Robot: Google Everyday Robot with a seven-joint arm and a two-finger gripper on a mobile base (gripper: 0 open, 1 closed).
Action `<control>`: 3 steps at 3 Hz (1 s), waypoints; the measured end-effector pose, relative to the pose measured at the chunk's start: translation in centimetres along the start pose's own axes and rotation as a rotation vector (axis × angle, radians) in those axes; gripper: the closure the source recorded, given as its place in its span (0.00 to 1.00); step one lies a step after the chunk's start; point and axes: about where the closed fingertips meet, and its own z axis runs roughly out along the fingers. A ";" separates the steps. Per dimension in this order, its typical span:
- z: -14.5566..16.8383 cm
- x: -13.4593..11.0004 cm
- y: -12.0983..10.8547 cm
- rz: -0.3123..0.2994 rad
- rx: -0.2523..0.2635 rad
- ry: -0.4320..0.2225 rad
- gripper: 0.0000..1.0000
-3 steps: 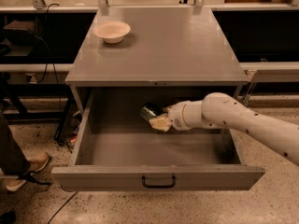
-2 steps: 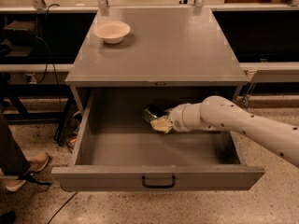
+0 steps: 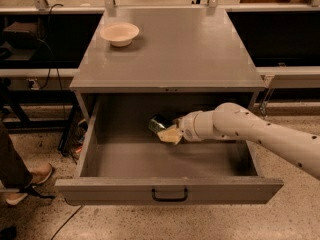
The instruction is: Place green can into top drawer
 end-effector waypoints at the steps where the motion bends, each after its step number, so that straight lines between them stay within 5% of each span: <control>1: 0.1 0.0 0.1 -0.001 -0.002 0.000 0.05; 2: -0.5 0.0 -0.5 -0.003 0.026 -0.012 0.00; 3: -3.5 0.8 -2.3 0.022 0.122 -0.031 0.00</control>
Offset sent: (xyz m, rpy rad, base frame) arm 0.0039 -0.0202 0.0096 -0.0082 -0.0531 -0.0553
